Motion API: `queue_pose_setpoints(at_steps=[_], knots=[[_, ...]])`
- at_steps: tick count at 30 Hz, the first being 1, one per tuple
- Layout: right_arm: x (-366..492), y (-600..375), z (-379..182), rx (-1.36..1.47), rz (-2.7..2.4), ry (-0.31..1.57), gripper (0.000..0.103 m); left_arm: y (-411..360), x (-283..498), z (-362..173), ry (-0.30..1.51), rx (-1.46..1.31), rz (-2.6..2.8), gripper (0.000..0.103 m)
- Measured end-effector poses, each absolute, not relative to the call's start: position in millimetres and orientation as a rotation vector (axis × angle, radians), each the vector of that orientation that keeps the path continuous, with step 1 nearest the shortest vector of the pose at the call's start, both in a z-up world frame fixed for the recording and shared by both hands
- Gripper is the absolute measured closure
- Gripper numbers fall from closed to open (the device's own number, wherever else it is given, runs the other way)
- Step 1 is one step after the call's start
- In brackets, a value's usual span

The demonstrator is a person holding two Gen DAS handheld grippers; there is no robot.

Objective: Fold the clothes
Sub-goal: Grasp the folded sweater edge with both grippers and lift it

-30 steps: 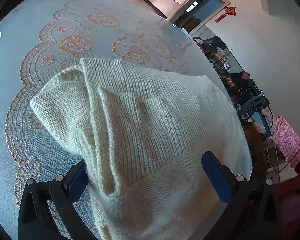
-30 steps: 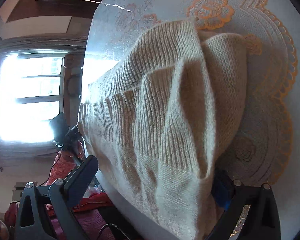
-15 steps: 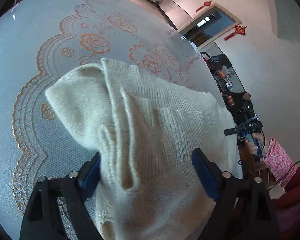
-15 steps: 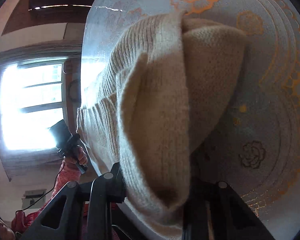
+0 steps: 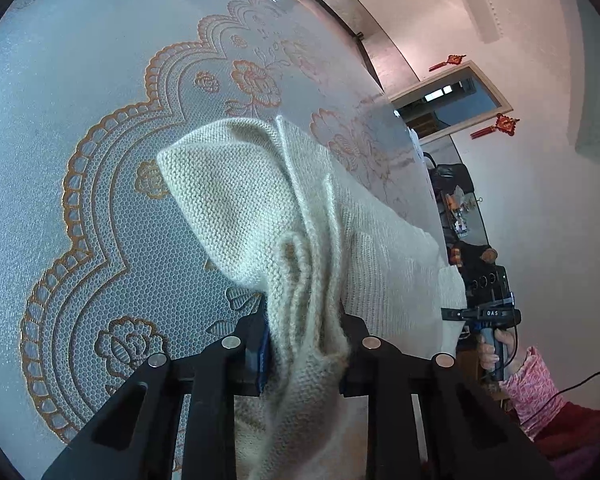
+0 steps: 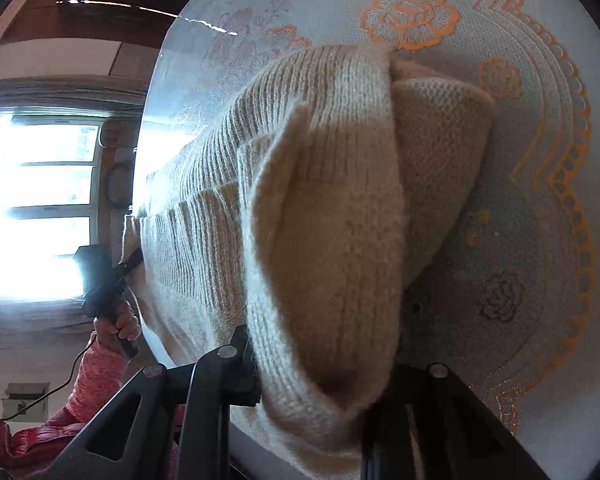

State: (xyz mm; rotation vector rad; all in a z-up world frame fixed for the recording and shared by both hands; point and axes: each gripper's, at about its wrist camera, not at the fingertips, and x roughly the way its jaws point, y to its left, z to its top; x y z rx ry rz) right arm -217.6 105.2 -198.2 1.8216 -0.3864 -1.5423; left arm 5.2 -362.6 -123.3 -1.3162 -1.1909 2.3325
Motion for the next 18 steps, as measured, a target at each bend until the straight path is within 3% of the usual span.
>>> queue_pose_setpoints(at_steps=[10, 18], knots=[[-226, 95, -154, 1.675, -1.592, -0.536, 0.084, -350, 14, -72, -1.134, -1.181, 2.418, 0.079], [-232, 56, -108, 1.558, -1.566, -0.48, 0.084, -342, 49, -15, -1.1, -1.015, 2.538, 0.079]])
